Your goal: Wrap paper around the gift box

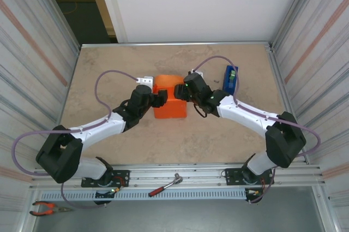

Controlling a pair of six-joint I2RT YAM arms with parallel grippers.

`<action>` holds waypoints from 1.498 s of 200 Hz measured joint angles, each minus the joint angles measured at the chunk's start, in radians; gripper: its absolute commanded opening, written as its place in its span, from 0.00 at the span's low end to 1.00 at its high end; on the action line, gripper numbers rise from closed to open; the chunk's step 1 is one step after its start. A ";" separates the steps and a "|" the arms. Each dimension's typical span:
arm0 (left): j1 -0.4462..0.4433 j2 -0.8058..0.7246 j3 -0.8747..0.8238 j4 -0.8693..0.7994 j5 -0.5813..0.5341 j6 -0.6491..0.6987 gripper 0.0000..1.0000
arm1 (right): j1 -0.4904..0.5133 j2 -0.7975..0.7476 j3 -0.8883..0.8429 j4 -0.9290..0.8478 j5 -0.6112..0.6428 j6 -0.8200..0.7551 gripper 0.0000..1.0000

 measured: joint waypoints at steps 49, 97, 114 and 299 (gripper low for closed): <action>0.000 0.007 0.004 0.002 -0.002 -0.001 0.80 | 0.040 0.063 0.032 0.014 0.102 -0.015 0.14; 0.003 0.011 0.010 0.004 -0.015 -0.001 0.80 | 0.031 0.066 0.051 0.006 0.120 -0.034 0.20; 0.000 0.013 0.010 0.003 -0.007 -0.001 0.80 | 0.029 0.068 0.064 -0.008 0.108 -0.042 0.48; -0.004 0.020 0.021 -0.008 -0.008 -0.001 0.79 | -0.022 0.040 0.095 -0.048 0.014 -0.051 0.19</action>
